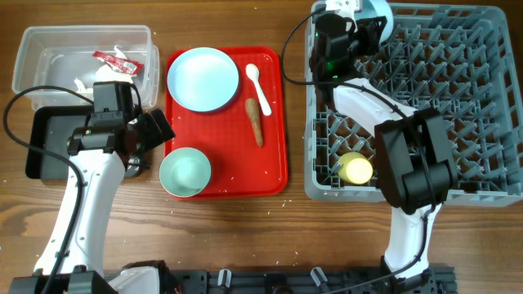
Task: Sort waste into correct bins and load items into the dishwasher rack
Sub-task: 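Carry the light-blue bowl right and set it at the rack's back, then reach the right gripper back to the green bowl on the red tray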
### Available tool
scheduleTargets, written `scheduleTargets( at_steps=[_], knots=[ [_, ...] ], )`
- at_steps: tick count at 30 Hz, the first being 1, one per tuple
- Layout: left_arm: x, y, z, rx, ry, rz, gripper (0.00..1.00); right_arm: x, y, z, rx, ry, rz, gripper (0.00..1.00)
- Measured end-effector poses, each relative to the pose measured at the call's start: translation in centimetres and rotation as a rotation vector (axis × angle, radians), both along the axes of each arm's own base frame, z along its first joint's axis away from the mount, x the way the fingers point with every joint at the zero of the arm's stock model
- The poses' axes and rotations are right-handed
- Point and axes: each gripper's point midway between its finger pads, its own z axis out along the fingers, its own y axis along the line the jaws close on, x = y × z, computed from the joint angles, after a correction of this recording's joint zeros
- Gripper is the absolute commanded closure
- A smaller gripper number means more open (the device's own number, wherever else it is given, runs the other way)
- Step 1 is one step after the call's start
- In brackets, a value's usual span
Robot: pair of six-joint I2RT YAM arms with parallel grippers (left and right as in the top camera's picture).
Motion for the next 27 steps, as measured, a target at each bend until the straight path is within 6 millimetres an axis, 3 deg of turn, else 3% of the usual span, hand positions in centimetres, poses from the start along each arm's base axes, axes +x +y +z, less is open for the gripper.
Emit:
scheduleTargets(
  at_steps=[6, 8, 9, 12, 21, 24, 27],
  knots=[
    [0.0, 0.0, 0.0, 0.0, 0.0, 0.0, 0.0, 0.4, 2.4, -1.9, 0.038, 0.057, 0.094, 0.97],
    [0.0, 0.0, 0.0, 0.0, 0.0, 0.0, 0.0, 0.4, 2.7, -2.4, 0.044, 0.075, 0.106, 0.76],
    [0.0, 0.0, 0.0, 0.0, 0.0, 0.0, 0.0, 0.3, 2.8, -2.5, 0.04, 0.087, 0.108, 0.55],
    [0.0, 0.0, 0.0, 0.0, 0.0, 0.0, 0.0, 0.1, 3.3, -3.3, 0.033, 0.127, 0.122, 0.38],
    [0.0, 0.0, 0.0, 0.0, 0.0, 0.0, 0.0, -0.9, 9.6, -3.1, 0.037, 0.111, 0.234, 0.33],
    [0.0, 0.0, 0.0, 0.0, 0.0, 0.0, 0.0, -1.3, 10.4, -2.2, 0.08, 0.023, 0.213, 0.34],
    [0.0, 0.0, 0.0, 0.0, 0.0, 0.0, 0.0, -1.6, 9.8, -1.2, 0.153, -0.032, 0.194, 0.37]
  ],
)
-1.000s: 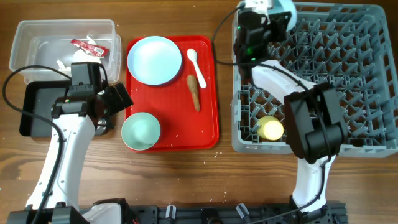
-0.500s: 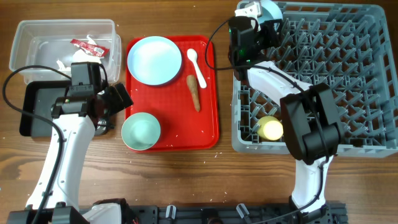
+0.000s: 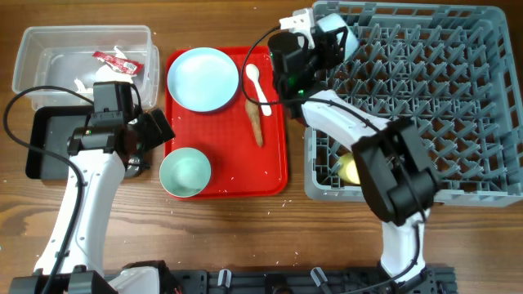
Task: Sort waste into correct bins and load items into the dishwasher rack
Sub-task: 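Reach the right gripper back to the green bowl on the red tray, then lift the green bowl and place it in the rack with right gripper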
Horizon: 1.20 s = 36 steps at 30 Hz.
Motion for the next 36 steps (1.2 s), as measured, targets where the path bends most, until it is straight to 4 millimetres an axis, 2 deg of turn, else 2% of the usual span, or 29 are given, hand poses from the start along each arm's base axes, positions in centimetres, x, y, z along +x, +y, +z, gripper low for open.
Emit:
scheduleTargets(
  at_steps=[2, 3, 5, 6, 8, 9, 11, 12, 15, 18, 21, 22, 24, 26, 27, 30, 33, 35, 36],
  knots=[
    [0.0, 0.0, 0.0, 0.0, 0.0, 0.0, 0.0, -1.1, -0.1, 2.9, 0.114, -0.003, 0.054, 0.37],
    [0.0, 0.0, 0.0, 0.0, -0.001, 0.0, 0.0, -2.0, 0.6, 4.2, 0.225, 0.033, 0.137, 0.34],
    [0.0, 0.0, 0.0, 0.0, 0.0, 0.0, 0.0, -3.1, 2.2, 5.0, 0.376, 0.087, 0.249, 0.23],
    [0.0, 0.0, 0.0, 0.0, 0.002, 0.0, 0.0, -4.2, 3.9, 4.6, 0.49, 0.151, 0.332, 0.22],
    [0.0, 0.0, 0.0, 0.0, 0.002, 0.0, 0.0, -6.2, 8.7, 2.3, 0.746, 0.31, 0.502, 0.22],
    [0.0, 0.0, 0.0, 0.0, 0.001, 0.0, 0.0, -7.8, 11.6, 1.4, 0.926, 0.394, 0.576, 0.23],
    [0.0, 0.0, 0.0, 0.0, 0.001, 0.0, 0.0, -10.4, 15.5, 0.5, 1.117, 0.507, 0.65, 0.26],
    [0.0, 0.0, 0.0, 0.0, 0.001, 0.0, 0.0, -13.2, 18.4, -0.8, 1.199, 0.61, 0.684, 0.3],
    [0.0, 0.0, 0.0, 0.0, 0.001, 0.0, 0.0, -18.2, 23.2, -3.9, 1.265, 0.791, 0.69, 0.39],
    [0.0, 0.0, 0.0, 0.0, 0.001, 0.0, 0.0, -21.9, 26.2, -6.4, 1.3, 0.913, 0.648, 0.47],
    [0.0, 0.0, 0.0, 0.0, 0.001, 0.0, 0.0, -23.9, 27.7, -9.8, 1.287, 0.999, 0.59, 0.49],
    [0.0, 0.0, 0.0, 0.0, 0.001, 0.0, 0.0, -24.9, 28.1, -11.7, 1.274, 1.041, 0.56, 0.52],
    [0.0, 0.0, 0.0, 0.0, 0.001, 0.0, 0.0, -25.5, 28.1, -13.5, 1.262, 1.076, 0.522, 0.59],
    [0.0, 0.0, 0.0, 0.0, 0.001, 0.0, 0.0, -25.6, 27.9, -14.7, 1.263, 1.091, 0.483, 0.85],
    [0.0, 0.0, 0.0, 0.0, 0.001, 0.0, 0.0, -25.6, 27.9, -15.0, 1.262, 1.095, 0.473, 0.94],
    [0.0, 0.0, 0.0, 0.0, 0.001, 0.0, 0.0, -25.5, 27.5, -15.2, 1.266, 1.093, 0.445, 0.96],
    [0.0, 0.0, 0.0, 0.0, 0.001, 0.0, 0.0, -24.9, 25.9, -15.6, 1.259, 1.097, 0.39, 0.96],
    [0.0, 0.0, 0.0, 0.0, 0.001, 0.0, 0.0, -23.9, 24.2, -15.0, 1.246, 1.077, 0.361, 0.96],
    [0.0, 0.0, 0.0, 0.0, 0.001, 0.0, 0.0, -22.6, 22.3, -13.3, 1.233, 1.025, 0.34, 0.96]
  ],
)
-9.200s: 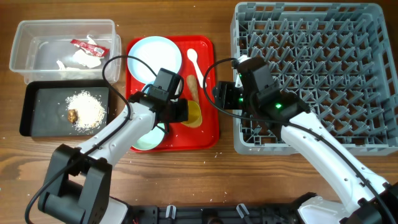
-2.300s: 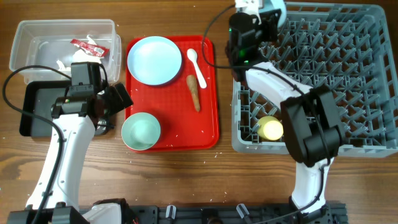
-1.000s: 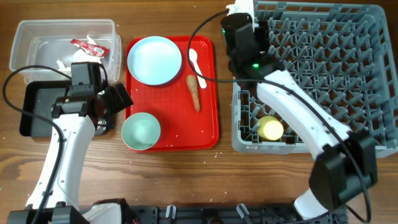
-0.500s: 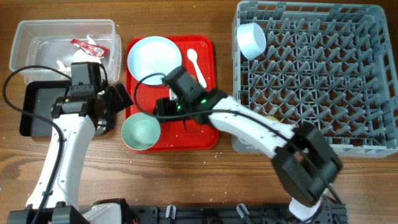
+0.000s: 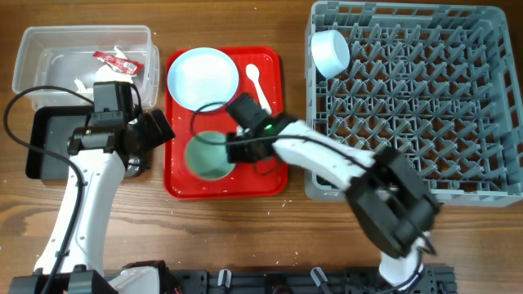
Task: Sort waste into correct bins and load items into the dishwasher rack
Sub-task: 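Lift the green bowl and place it in the rack with right gripper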
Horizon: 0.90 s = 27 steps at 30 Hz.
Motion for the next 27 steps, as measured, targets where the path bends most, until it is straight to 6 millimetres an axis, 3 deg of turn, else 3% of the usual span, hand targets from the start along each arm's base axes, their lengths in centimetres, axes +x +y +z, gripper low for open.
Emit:
scheduleTargets(
  at_steps=[1, 3, 4, 5, 6, 7, 9, 11, 12, 18, 21, 27],
  knots=[
    [0.0, 0.0, 0.0, 0.0, 0.0, 0.0, 0.0, 1.4, -2.0, 2.5, -0.018, -0.06, -0.048, 0.96],
    [0.0, 0.0, 0.0, 0.0, -0.001, 0.0, 0.0, 4.1, -8.9, 10.9, -0.107, -0.289, -0.224, 0.96],
    [0.0, 0.0, 0.0, 0.0, 0.002, 0.0, 0.0, 4.3, -13.0, 15.2, -0.188, -0.426, -0.328, 0.96],
    [0.0, 0.0, 0.0, 0.0, 0.001, 0.0, 0.0, 3.9, -16.3, 18.2, -0.261, -0.523, -0.411, 0.96],
    [0.0, 0.0, 0.0, 0.0, 0.001, 0.0, 0.0, 3.3, -19.2, 20.4, -0.336, -0.598, -0.492, 0.96],
    [0.0, 0.0, 0.0, 0.0, 0.001, 0.0, 0.0, 2.5, -23.7, 23.6, -0.471, -0.721, -0.615, 0.96],
    [0.0, 0.0, 0.0, 0.0, 0.001, 0.0, 0.0, 2.3, -27.0, 25.2, -0.656, -0.811, -0.69, 0.96],
    [0.0, 0.0, 0.0, 0.0, 0.0, 0.0, 0.0, 3.2, -28.8, 24.9, -0.916, -0.848, -0.655, 0.96],
    [0.0, 0.0, 0.0, 0.0, 0.0, 0.0, 0.0, 4.2, -29.1, 23.6, -1.074, -0.836, -0.585, 0.96],
    [0.0, 0.0, 0.0, 0.0, 0.001, 0.0, 0.0, 7.8, -27.9, 16.1, -1.638, -0.65, -0.047, 0.96],
    [0.0, 0.0, 0.0, 0.0, 0.001, 0.0, 0.0, 8.2, -27.6, 14.3, -1.695, -0.583, 0.092, 0.96],
    [0.0, 0.0, 0.0, 0.0, 0.001, 0.0, 0.0, 8.4, -27.2, 14.0, -1.666, -0.546, 0.18, 0.96]
  ],
)
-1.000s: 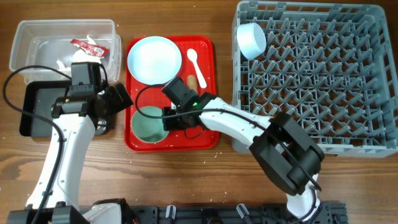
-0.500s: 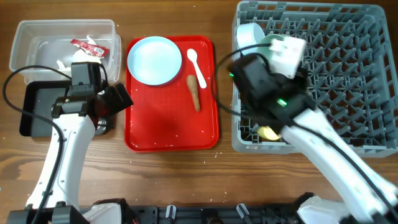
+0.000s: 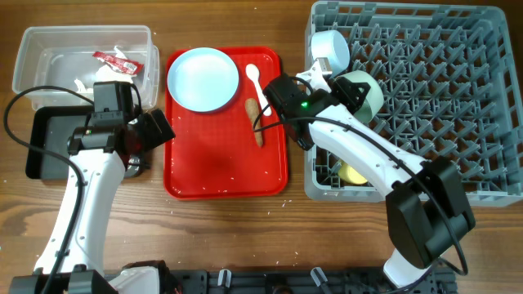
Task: Sort waste into correct bins and load items into the dishwasher rack
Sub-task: 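Lift the green bowl and place it in the rack with right gripper, then reach the right gripper to the white plate and grasp its rim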
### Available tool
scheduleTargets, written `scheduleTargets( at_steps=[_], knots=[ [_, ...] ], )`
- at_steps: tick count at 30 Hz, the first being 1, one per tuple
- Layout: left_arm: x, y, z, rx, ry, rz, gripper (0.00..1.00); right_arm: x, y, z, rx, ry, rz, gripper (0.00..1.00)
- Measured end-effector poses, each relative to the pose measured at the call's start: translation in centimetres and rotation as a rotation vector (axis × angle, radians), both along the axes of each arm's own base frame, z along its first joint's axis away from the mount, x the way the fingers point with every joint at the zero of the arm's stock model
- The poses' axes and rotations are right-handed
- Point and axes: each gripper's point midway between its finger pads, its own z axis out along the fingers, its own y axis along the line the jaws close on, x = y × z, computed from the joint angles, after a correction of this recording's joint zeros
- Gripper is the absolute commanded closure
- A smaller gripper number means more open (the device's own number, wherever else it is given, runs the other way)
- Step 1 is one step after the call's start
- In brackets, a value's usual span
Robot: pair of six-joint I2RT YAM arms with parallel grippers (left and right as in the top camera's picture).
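My right gripper (image 3: 341, 91) is shut on the pale green bowl (image 3: 364, 95), held tilted over the left part of the grey dishwasher rack (image 3: 458, 184). A light blue bowl (image 3: 329, 51) leans in the rack's back left corner. A yellow cup (image 3: 354, 173) lies in the rack's front left. On the red tray (image 3: 225, 175) are a light blue plate (image 3: 203, 77), a white spoon (image 3: 255, 82) and a brown food scrap (image 3: 254, 121). My left gripper (image 3: 155, 131) hovers by the tray's left edge; its jaws cannot be made out.
A clear bin (image 3: 33, 49) at the back left holds a red wrapper (image 3: 114, 59) and white scraps. In front of it is a black bin (image 3: 45, 147), partly under my left arm. The right arm's cable loops over the tray's right edge.
The right gripper was down on the green bowl at the tray's front left. Now it holds that bowl over the rack's left side, and that spot on the tray is bare. The left arm has not moved.
First the right gripper was at the rack's back left corner with the light blue bowl. Then it was at the rack's left edge. Later the blue bowl stood alone in the rack and the gripper was at the green bowl, which is now over the rack.
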Motion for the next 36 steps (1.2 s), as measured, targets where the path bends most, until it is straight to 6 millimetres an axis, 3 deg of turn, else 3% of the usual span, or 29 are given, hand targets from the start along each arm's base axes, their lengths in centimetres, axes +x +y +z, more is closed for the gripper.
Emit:
scheduleTargets(
  at_steps=[14, 15, 16, 17, 18, 24, 28, 31, 33, 36],
  knots=[
    [0.0, 0.0, 0.0, 0.0, 0.0, 0.0, 0.0, 1.8, 1.1, 0.2, 0.136, -0.158, -0.009, 0.96],
    [0.0, 0.0, 0.0, 0.0, 0.0, 0.0, 0.0, 2.0, 1.2, 0.2, 0.15, -0.171, -0.01, 0.92],
    [0.0, 0.0, 0.0, 0.0, 0.0, 0.0, 0.0, 2.1, 1.2, 0.2, 0.157, -0.176, -0.01, 0.78],
    [0.0, 0.0, 0.0, 0.0, 0.0, 0.0, 0.0, 2.2, 1.2, 0.0, 0.171, -0.178, -0.01, 0.26],
    [0.0, 0.0, 0.0, 0.0, 0.0, 0.0, 0.0, 2.3, 1.6, -0.5, 0.198, -0.156, 0.001, 0.0],
    [0.0, 0.0, 0.0, 0.0, 0.0, 0.0, 0.0, 2.1, 3.9, -4.3, 0.33, 0.017, 0.081, 0.0],
    [0.0, 0.0, 0.0, 0.0, 0.0, 0.0, 0.0, 2.4, 5.8, -4.2, 0.374, -0.012, 0.126, 0.0],
    [0.0, 0.0, 0.0, 0.0, 0.0, 0.0, 0.0, 3.0, 7.3, -2.5, 0.493, -0.071, 0.171, 0.0],
    [0.0, 0.0, 0.0, 0.0, 0.0, 0.0, 0.0, 3.0, 9.7, -0.3, 0.689, -0.092, 0.263, 0.0],
    [0.0, 0.0, 0.0, 0.0, 0.0, 0.0, 0.0, 1.7, 16.5, 1.7, 1.057, 0.021, 0.503, 0.0]
  ],
)
